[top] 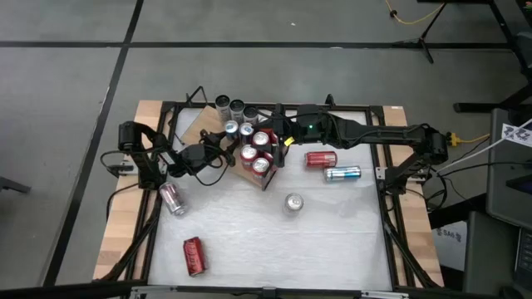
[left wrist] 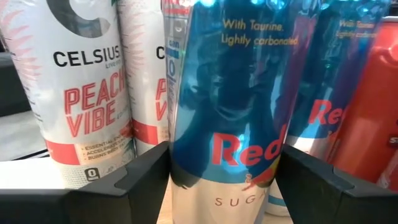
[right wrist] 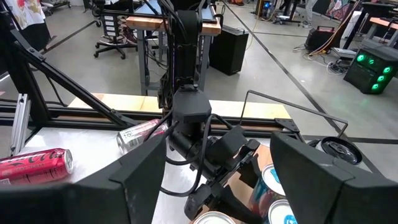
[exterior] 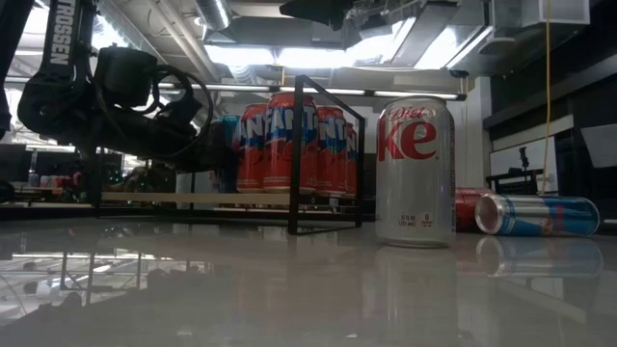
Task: Pick and place cans onto a shelf
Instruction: Put the bottom blue and white soda can on the shelf aligned with the other blue and white soda cans
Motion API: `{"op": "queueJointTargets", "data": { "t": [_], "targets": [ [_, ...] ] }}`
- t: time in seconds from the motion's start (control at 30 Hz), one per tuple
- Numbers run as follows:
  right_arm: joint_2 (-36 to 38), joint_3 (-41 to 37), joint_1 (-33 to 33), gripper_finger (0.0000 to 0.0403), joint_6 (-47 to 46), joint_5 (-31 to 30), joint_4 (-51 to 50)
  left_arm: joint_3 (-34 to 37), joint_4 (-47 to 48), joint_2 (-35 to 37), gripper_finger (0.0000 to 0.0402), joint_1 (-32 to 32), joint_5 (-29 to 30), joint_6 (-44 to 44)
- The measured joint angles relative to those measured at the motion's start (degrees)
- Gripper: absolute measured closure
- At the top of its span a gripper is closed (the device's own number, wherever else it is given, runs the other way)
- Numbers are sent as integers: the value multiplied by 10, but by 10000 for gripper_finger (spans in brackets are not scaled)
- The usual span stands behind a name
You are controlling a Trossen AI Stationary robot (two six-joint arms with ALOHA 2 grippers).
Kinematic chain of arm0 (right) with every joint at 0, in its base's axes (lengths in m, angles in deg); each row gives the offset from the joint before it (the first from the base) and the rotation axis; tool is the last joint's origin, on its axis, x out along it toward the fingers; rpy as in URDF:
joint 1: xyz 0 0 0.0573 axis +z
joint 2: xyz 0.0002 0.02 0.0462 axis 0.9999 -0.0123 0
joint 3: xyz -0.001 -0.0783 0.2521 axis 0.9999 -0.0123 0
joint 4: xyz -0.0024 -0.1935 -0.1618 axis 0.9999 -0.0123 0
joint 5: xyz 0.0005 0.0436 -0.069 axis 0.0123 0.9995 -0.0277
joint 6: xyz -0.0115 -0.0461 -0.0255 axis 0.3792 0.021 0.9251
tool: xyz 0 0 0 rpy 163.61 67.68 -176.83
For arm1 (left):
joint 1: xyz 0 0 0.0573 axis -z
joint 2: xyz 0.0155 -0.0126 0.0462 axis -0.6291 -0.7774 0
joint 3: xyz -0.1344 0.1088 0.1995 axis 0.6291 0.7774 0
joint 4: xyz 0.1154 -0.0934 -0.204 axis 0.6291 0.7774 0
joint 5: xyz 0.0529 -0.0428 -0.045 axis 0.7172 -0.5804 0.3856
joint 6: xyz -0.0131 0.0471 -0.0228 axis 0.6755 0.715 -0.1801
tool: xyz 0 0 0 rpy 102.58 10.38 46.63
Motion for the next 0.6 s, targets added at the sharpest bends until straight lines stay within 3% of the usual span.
{"op": "queueJointTargets", "data": {
  "t": [0.6],
  "targets": [
    [0, 0, 0, 125, 0, 0, 0, 0, -49, 0, 137, 0, 4, 0]
  ]
}}
